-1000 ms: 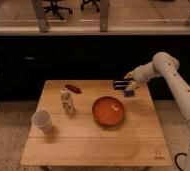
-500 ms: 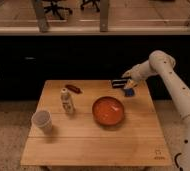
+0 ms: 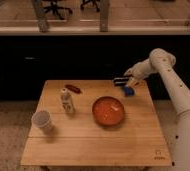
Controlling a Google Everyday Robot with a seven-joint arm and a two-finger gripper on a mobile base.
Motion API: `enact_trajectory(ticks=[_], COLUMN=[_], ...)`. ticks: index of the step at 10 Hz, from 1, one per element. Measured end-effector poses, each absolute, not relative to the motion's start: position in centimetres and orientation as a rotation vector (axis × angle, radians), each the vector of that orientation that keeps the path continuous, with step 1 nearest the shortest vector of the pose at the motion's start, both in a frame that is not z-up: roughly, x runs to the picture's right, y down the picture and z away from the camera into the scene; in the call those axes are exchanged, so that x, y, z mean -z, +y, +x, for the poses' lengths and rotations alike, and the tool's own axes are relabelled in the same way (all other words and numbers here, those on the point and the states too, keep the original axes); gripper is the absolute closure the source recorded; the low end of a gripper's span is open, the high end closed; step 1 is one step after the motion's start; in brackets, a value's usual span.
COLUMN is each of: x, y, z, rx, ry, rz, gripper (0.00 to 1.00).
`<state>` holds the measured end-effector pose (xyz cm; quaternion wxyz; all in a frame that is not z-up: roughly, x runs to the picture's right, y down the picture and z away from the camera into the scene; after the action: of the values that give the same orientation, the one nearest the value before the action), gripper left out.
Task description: Place the eraser on the white sponge
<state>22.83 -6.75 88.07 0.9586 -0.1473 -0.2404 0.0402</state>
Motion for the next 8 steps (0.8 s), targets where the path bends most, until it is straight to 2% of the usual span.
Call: enact_trajectory(ticks=[8], x=[-91.9], y=[-5.6], z=[25.4], rx=[-0.101], ry=[-0.433], rz=[-0.345], gripper=[1.00])
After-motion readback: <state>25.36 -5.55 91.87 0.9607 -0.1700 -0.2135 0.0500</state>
